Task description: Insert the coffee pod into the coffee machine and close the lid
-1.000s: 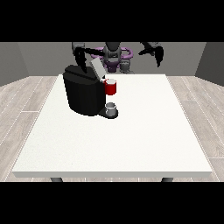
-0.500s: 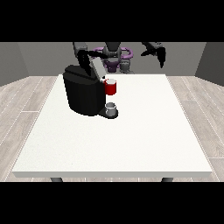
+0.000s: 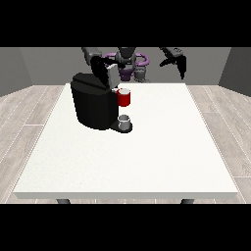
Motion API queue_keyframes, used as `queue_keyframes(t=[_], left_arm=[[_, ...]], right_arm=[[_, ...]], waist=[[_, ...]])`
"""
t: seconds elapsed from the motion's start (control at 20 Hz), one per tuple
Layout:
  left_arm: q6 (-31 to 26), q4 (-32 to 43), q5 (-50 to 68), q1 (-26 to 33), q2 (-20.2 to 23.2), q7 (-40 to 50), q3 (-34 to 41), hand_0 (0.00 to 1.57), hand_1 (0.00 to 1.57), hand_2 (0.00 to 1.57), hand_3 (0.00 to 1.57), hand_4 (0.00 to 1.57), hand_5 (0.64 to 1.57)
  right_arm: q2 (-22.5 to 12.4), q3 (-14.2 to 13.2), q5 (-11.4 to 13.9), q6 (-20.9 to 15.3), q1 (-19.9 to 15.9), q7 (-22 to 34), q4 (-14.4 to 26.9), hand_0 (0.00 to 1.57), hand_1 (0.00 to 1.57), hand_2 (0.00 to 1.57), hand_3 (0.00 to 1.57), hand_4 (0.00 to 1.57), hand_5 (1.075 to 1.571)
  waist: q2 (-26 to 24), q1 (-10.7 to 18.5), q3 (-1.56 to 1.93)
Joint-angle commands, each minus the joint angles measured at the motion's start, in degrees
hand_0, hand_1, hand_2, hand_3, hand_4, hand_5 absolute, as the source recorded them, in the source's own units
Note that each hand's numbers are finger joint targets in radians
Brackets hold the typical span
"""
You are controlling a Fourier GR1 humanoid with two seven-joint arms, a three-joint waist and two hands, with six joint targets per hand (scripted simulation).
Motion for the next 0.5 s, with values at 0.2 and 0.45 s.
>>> queue_keyframes(t=[0.2, 0.45], left_arm=[[0.0, -0.2, -0.3, -1.6, -0.5, 1.2, -1.5, 0.0, 0.0, 0.0, 0.0, 0.33, 1.571], [-1.6, 0.7, -0.5, -2.7, 0.3, -0.2, -2.3, 0.0, 0.0, 0.0, 0.0, 0.34, 1.571]], right_arm=[[2.5, 3.4, 2.4, -0.6, -5.7, 1.4, -0.8, 0.0, 0.0, 0.0, 0.0, 0.0, 1.571], [2.1, 4.9, 5.9, -3.8, -9.5, 1.6, -1.3, 0.0, 0.0, 0.0, 0.0, 0.1, 1.571]], waist=[[0.1, 3.6, -0.28], [3.4, 7.3, -0.34]])
